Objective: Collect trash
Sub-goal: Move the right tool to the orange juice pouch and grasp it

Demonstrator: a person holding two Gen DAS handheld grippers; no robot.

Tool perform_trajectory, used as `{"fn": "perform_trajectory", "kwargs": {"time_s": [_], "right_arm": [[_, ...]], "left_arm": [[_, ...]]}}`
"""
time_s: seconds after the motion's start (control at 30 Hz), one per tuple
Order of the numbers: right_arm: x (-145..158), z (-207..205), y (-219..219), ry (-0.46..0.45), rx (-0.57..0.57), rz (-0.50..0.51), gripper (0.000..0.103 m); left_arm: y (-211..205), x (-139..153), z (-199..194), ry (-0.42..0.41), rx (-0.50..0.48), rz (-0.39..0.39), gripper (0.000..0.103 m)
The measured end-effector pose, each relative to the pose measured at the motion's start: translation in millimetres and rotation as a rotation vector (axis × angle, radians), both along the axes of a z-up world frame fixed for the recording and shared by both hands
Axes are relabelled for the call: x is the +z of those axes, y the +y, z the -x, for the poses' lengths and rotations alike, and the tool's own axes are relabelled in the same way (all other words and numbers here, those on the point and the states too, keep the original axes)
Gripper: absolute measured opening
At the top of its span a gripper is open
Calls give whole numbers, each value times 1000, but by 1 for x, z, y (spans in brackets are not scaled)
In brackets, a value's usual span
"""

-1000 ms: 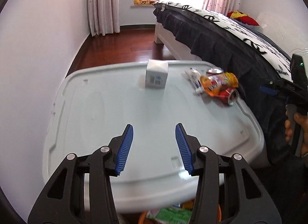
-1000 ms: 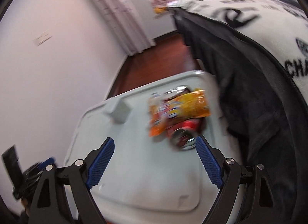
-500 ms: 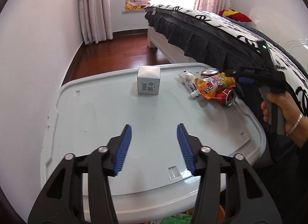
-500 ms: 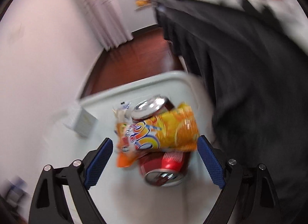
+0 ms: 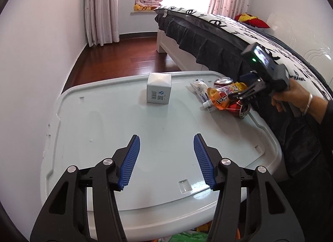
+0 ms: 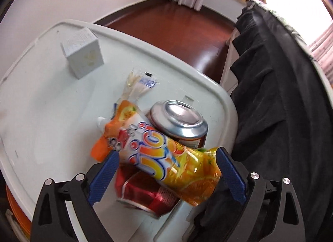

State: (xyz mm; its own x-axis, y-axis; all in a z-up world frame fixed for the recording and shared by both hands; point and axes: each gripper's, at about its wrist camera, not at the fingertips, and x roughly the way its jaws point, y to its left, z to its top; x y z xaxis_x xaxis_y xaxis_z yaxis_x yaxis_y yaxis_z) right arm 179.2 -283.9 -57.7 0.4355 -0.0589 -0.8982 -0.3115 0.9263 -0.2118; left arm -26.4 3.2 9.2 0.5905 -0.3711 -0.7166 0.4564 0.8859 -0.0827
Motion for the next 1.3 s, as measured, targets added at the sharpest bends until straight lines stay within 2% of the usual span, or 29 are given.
{"fn": "perform_trajectory", "kwargs": {"time_s": [0.13,0.3,0.43,0.6,0.67,0.7,0.73,0.83,1.0,1.3], "right_arm": [[-5,-12,-2,71,36,-32,93],[-12,-17,6,159,131,17,93],[-19,-23,11,199,164,73,94],[-21,-17,17,190,175,103,92],[-17,-13,13,169,145,97,81],[-12,-10,8,155,121,86,66],[-8,-7,6,149,105,60,62],[-11,0,3,131,104,85,59],[-3,14,5,89,91,42,53],[4,34,0,65,60,-28,51]], "left_arm": [[-5,-2,0,11,-15,-2,53],[-8,-2,0,16,-28,8,53],[-8,-3,-1,22,-27,13,53],[-7,-5,-4,37,-25,25,53],[-7,-4,-3,37,-26,28,53],[-7,-3,-3,34,-26,30,53],[-7,-2,-2,32,-27,31,53],[-7,-1,-1,31,-30,37,53],[-7,1,0,27,-30,43,53],[-9,3,1,16,-34,41,53]]}}
